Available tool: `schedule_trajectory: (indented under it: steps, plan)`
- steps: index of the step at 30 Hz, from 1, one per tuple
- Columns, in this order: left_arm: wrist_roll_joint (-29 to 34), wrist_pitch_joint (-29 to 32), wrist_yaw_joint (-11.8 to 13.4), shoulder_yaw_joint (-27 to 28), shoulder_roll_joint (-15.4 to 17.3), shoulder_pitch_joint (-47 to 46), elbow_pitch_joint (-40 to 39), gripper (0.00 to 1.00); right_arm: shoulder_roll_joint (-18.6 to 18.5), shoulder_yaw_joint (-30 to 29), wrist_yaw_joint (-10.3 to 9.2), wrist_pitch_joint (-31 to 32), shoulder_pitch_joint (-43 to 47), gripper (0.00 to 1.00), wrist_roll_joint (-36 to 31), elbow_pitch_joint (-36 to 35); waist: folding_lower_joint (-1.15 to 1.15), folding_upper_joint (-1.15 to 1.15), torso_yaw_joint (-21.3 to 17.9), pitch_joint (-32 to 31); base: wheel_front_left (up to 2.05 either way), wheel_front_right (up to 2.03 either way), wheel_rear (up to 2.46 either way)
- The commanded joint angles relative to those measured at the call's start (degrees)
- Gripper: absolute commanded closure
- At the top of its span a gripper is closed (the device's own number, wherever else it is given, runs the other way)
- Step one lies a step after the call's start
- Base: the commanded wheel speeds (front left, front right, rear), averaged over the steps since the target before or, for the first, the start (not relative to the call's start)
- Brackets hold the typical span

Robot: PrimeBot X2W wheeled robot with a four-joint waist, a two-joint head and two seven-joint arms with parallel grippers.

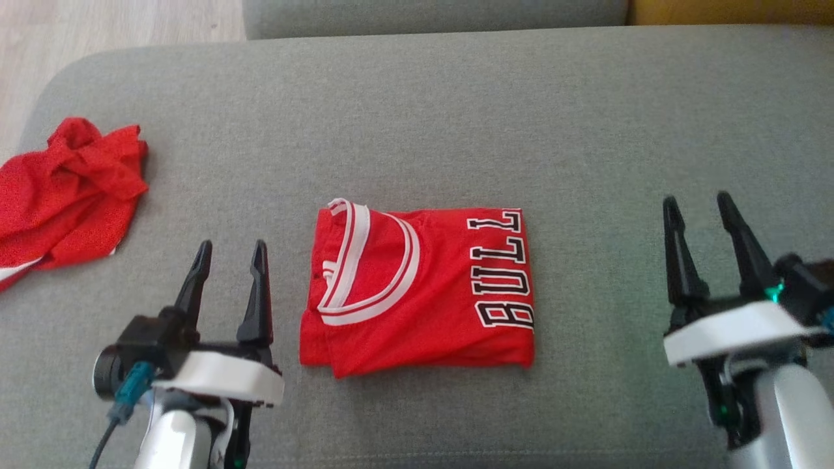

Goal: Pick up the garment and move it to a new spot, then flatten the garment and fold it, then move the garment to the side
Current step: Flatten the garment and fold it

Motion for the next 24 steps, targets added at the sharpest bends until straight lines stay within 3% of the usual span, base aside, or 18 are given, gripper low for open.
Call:
schedule_trajectory:
  steps: [1,9,24]
  plan:
    - [0.48,-0.7,-0.02,2.39,1.23,-0.02,-1.84,0.0,-0.14,0.5,-0.05,0.92,0.74,0.0,-1.07,-3.65,0.0,0.0,-0.39,-0.63,0.0,0.0,0.0]
    - [0.72,-0.61,0.81,2.78,2.29,3.28,-2.22,0.0,1.13,-0.05,-0.05,2.95,5.89,0.0,-2.8,-8.3,0.0,0.0,-1.34,-3.6,0.0,0.0,0.0]
    - [-0.58,1.8,1.47,2.58,3.19,8.97,-4.56,0.0,2.21,0.78,-0.05,4.41,11.48,0.0,-2.99,-9.33,0.0,0.0,-1.1,-8.06,0.0,0.0,0.0]
